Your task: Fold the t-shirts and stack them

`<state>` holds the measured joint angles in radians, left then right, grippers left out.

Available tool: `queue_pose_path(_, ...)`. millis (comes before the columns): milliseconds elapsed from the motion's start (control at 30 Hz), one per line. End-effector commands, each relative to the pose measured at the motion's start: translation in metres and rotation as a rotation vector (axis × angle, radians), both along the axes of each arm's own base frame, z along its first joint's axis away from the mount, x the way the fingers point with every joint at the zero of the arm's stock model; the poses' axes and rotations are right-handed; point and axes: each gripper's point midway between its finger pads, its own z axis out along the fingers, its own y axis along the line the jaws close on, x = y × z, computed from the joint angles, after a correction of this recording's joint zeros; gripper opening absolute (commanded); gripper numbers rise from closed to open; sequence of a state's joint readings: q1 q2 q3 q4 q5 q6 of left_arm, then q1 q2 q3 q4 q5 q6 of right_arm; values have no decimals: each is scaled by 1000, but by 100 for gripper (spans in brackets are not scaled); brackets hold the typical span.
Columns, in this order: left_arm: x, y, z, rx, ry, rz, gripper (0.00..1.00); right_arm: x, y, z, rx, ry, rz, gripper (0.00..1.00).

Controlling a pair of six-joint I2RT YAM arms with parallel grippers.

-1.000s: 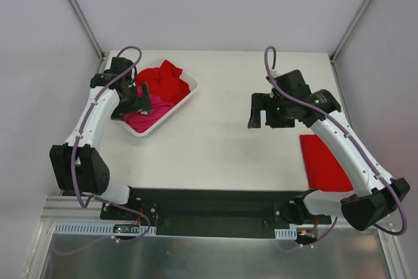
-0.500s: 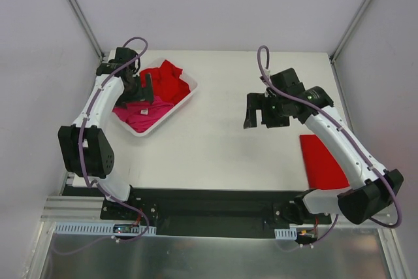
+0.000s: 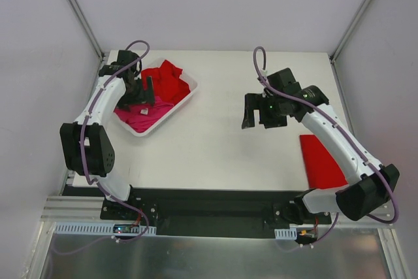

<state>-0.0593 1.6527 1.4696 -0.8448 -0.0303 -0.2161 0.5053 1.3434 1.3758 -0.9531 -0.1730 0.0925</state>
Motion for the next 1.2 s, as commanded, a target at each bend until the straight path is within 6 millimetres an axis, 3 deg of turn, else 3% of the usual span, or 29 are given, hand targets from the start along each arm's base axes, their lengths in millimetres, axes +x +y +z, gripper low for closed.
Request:
queue_pose_path(0, -2, -3, -16, 2, 45, -20, 81, 2, 3, 0, 19, -6, 0, 96)
queue_pose_path(67, 0, -3, -20, 0, 56, -24, 63, 0, 2, 0, 19, -4, -2, 96)
queue_pose_path(133, 2, -6, -19, -9, 53, -42, 0, -2, 0, -1, 16, -6, -5, 96)
queue_pose_path(200, 5, -2, -11, 12, 32, -32, 0, -5, -2, -2, 13, -7, -8, 96)
queue_pose_path(267, 8, -3, 19, 54, -46, -28, 0, -9, -6, -5, 4, -4, -10, 96)
queue_pose_path(300, 16, -3, 48, 80, -135, -15, 0, -10, -7, -7, -1, -2, -7, 96)
queue_pose_path(367, 18, -31, 115, 31, -342, -80, 0, -12, -8, -9, -6, 2, -6, 96)
queue_pose_path(400, 22, -43, 159, 1, -470, -112, 0, -12, -8, -9, -5, 6, -4, 96)
queue_pose_path(433, 16, -69, 202, -58, -611, -181, 0, -13, -8, -10, -4, 10, -8, 96)
queue_pose_path(500, -2, -96, 262, -185, -771, -251, 0, -13, -7, -11, -4, 12, -2, 96)
queue_pose_path(533, -14, -119, 274, -291, -789, -326, 0, -12, -7, -11, -5, 10, 1, 96)
queue_pose_path(567, -20, -129, 286, -355, -819, -343, 0, -13, -7, -12, -8, 16, 1, 96)
queue_pose_path(633, -45, -140, 290, -463, -807, -344, 0, -12, -8, -12, -14, 13, 4, 96)
queue_pose_path(667, -55, -148, 277, -500, -770, -338, 0, -11, -10, -13, -20, 12, -3, 96)
queue_pose_path(700, -75, -144, 288, -524, -811, -346, 0, -12, -10, -14, -25, 12, -2, 96)
queue_pose_path(767, -95, -144, 277, -558, -793, -352, 0, -12, -11, -17, -31, 14, -3, 96)
queue_pose_path(800, -113, -139, 287, -578, -837, -366, 0, -12, -11, -17, -29, 17, -1, 96)
queue_pose_path(900, -148, -142, 284, -651, -831, -438, 0, -14, -11, -25, -39, 45, 4, 96)
queue_pose_path(1033, -171, -162, 252, -764, -688, -535, 0, -12, -8, -28, -42, 53, 16, 96)
queue_pose_path(1067, -171, -168, 233, -789, -622, -549, 0, -10, -7, -28, -41, 58, 20, 96)
queue_pose_path(1133, -173, -180, 208, -829, -505, -585, 81, -8, -4, -27, -35, 61, 27, 96)
queue_pose_path(1167, -168, -179, 186, -819, -444, -533, 99, -7, -2, -26, -30, 61, 33, 96)
